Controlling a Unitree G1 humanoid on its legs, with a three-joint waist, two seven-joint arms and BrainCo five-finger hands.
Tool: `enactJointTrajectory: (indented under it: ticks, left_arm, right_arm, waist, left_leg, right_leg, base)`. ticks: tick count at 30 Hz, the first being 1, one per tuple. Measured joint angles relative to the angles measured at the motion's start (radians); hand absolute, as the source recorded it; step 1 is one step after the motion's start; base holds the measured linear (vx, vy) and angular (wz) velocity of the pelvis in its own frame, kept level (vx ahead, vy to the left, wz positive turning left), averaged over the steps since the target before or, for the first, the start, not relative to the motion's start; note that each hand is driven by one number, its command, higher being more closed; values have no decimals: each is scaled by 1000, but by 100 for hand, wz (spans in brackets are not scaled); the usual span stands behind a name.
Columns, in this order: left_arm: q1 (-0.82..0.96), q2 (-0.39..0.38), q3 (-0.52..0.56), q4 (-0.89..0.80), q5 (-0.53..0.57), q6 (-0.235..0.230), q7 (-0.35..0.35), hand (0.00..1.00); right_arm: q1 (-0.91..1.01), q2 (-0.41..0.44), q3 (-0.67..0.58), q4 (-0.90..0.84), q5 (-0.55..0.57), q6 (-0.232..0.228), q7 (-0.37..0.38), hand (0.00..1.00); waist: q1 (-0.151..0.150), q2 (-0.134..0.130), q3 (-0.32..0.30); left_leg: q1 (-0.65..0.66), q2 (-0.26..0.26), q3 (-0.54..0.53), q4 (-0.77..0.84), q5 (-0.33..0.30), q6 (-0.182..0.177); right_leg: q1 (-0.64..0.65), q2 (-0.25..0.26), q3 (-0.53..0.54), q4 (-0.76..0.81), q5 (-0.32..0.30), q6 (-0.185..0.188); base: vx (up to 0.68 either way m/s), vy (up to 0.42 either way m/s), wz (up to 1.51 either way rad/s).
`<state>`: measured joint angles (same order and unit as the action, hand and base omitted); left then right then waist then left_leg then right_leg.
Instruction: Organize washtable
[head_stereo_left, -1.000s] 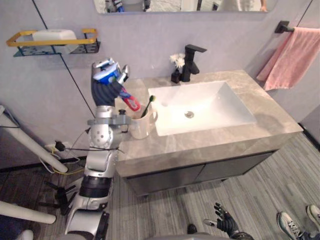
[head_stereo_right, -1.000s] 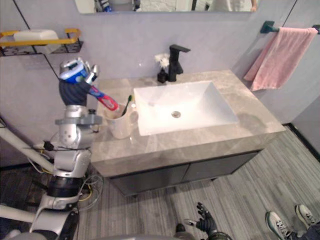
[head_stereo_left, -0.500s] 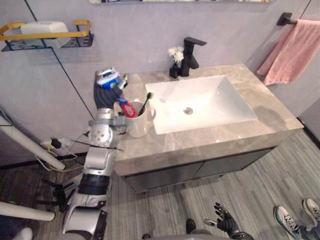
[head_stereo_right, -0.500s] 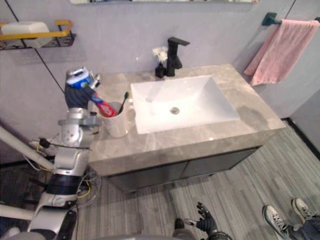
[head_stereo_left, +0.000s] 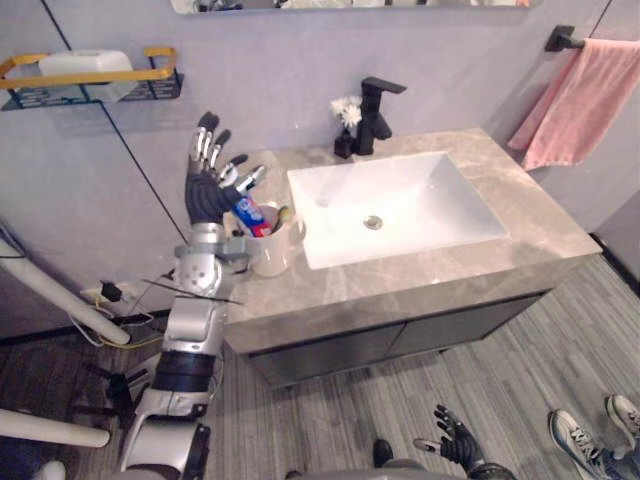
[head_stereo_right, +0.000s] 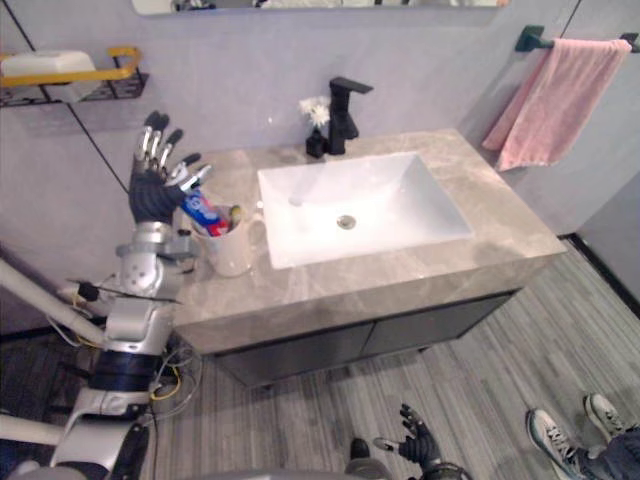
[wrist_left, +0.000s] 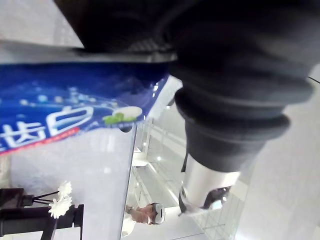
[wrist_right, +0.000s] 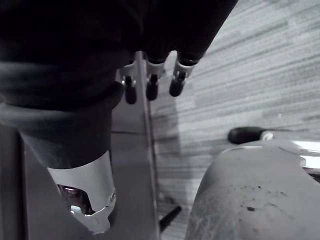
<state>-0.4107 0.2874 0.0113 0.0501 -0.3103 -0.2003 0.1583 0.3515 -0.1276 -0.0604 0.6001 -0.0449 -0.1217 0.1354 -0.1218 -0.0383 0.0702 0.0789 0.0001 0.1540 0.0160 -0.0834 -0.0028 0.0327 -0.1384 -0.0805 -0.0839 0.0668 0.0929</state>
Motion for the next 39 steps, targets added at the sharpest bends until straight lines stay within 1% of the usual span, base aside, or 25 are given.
enactJointTrajectory:
  ticks: [3,6,11,14,15,18,20,22,25,26,28,32,34,37,39]
  left_arm:
    - [0,-6,1,-46,0,0,0,0]
    - [1,-29,1,-127,-1,-4,0,0]
    - [54,-44,6,-245,-1,-26,-1,0]
    - [102,-74,35,-297,-3,-39,-3,0]
    - [123,-85,47,-319,-10,-46,-2,0]
    - [206,-95,75,-377,-25,-54,-2,0]
    - [266,-116,83,-404,-34,-58,-2,0]
    - [335,-146,84,-424,-47,-59,-4,0]
    - [414,-178,95,-453,-54,-59,-6,0]
    - [455,-193,105,-456,-55,-58,-11,100]
    - [490,-207,111,-456,-61,-56,-24,100]
    - [576,-243,100,-455,-78,-42,-43,100]
    - [625,-258,69,-449,-86,-32,-68,100]
    - [671,-276,37,-422,-92,-17,-89,100]
    - [682,-279,19,-389,-93,-4,-99,100]
  right_arm:
    - [0,0,0,0,-5,0,0,0]
    - [0,1,0,0,-5,0,0,0]
    - [1,1,0,1,-5,0,0,0]
    - [8,1,0,3,-5,0,1,0]
    - [10,1,0,4,-5,0,1,0]
    - [9,1,1,4,-5,0,1,0]
    - [10,2,2,5,-5,0,1,0]
    - [12,2,1,4,-5,0,1,0]
    - [13,4,1,3,-5,0,1,0]
    - [13,4,1,2,-5,0,1,0]
    - [16,5,1,1,-5,0,1,0]
    - [54,8,2,-35,-5,0,0,0]
    - [69,16,4,-38,-5,-1,0,0]
    - [74,21,22,-48,-5,-1,-1,0]
    - [80,24,33,-79,-5,-2,0,0]
  waist:
    - [1,0,0]
    - [2,0,0]
    - [4,9,4]
    - [20,17,7]
    - [26,19,7]
    - [29,24,7]
    - [34,25,6]
    - [50,24,6]
    - [53,24,6]
    - [54,24,6]
    - [56,23,6]
    - [73,21,3]
    - [82,13,-1]
    - [85,3,-8]
    - [87,1,-9]
  left_leg:
    - [-1,-1,-1,0,0,0]
    - [-1,-2,-4,0,0,0]
    - [3,-2,-8,1,0,0]
    - [5,-2,-10,2,0,0]
    - [4,-2,-14,2,0,0]
    - [5,-2,-18,2,1,0]
    - [4,-2,-19,1,1,1]
    - [5,-3,-20,-1,2,2]
    - [6,-4,-21,-4,3,3]
    - [11,-4,-23,-12,9,4]
    - [18,-4,-24,-20,12,4]
    - [36,-3,-27,-53,19,0]
    - [39,-2,-31,-60,21,-1]
    - [39,-2,-35,-62,26,2]
    - [39,-2,-33,-62,26,2]
  right_leg:
    - [4,-1,1,1,0,0]
    - [6,-1,1,3,0,0]
    - [8,-2,1,14,-2,1]
    - [8,-2,0,17,-3,2]
    - [8,-2,0,20,-3,2]
    - [8,-2,-2,28,-8,4]
    - [8,-3,-2,28,-8,4]
    - [8,-3,-4,28,-9,4]
    - [9,-3,-4,28,-9,4]
    - [11,-3,-6,28,-9,4]
    - [15,-3,-7,30,-13,6]
    - [15,-2,-15,54,-33,7]
    - [14,-3,-26,62,-41,9]
    - [15,-3,-29,62,-45,12]
    - [15,-3,-29,62,-45,12]
  base:
    - [0,0,0]
    - [-2,-4,1]
    - [-37,-17,1]
    - [-53,-19,1]
    - [-48,-23,6]
    - [-22,-11,5]
    - [0,0,0]
    - [0,0,0]
    - [-3,-6,1]
    - [-14,-21,4]
    - [-8,-10,2]
    - [-35,-24,4]
    - [-5,-24,7]
    - [7,-13,4]
    - [0,0,0]
